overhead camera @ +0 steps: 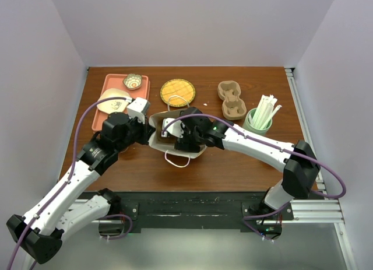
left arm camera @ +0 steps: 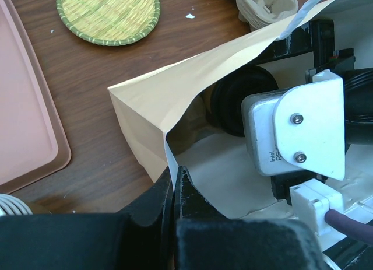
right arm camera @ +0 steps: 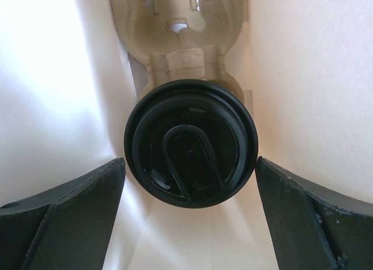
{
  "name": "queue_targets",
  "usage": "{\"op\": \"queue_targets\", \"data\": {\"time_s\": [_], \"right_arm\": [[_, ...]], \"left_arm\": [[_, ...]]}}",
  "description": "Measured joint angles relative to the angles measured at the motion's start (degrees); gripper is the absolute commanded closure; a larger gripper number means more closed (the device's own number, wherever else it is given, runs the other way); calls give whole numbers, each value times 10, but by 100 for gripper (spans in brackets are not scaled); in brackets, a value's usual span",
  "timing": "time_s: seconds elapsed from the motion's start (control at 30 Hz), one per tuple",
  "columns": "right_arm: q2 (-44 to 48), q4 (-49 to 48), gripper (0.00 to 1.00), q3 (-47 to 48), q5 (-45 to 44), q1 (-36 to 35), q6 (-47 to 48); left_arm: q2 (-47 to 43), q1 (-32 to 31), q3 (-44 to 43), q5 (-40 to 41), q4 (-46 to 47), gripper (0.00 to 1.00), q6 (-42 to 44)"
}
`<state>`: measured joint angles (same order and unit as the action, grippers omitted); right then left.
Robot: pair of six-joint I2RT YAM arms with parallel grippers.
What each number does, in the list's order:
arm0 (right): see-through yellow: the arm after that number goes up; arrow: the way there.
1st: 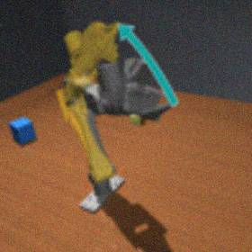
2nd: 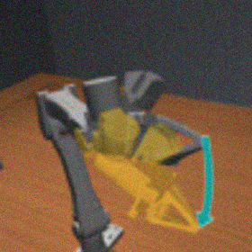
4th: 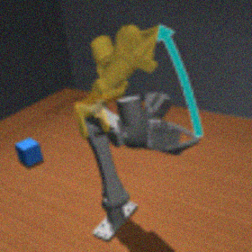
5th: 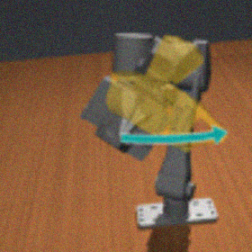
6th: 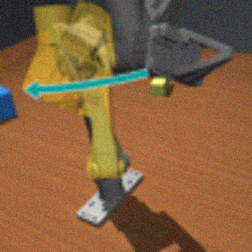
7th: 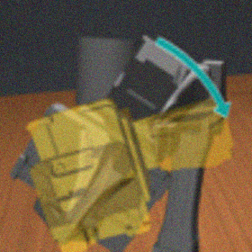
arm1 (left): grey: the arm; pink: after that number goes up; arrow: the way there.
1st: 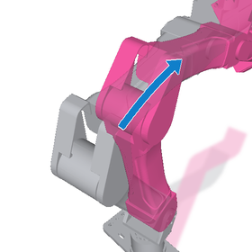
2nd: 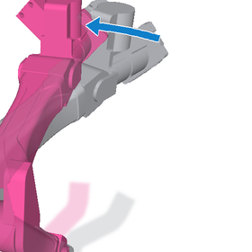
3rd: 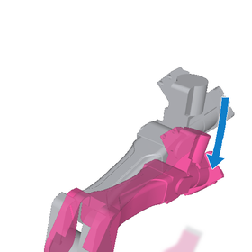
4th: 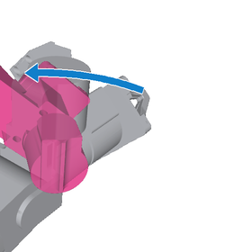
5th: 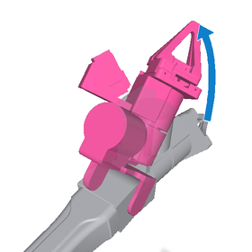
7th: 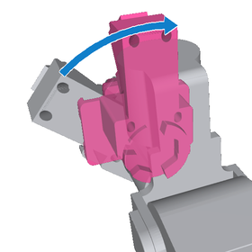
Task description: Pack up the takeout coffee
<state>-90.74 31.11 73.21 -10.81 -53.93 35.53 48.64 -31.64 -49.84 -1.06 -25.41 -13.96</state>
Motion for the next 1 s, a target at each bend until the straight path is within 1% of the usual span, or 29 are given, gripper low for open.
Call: {"op": "queue_targets", "data": {"time_s": [0.33,0.53,0.67,1.0], "right_arm": [[0,16,2,12,5,0,0],[0,21,4,18,13,1,-1],[0,23,1,19,14,1,-2],[0,33,1,27,14,2,-5]], "left_arm": [[3,0,-2,4,0,100,0],[3,0,-2,7,-1,100,0],[3,0,-2,9,-2,100,0],[3,0,-2,11,-4,100,0]]}}
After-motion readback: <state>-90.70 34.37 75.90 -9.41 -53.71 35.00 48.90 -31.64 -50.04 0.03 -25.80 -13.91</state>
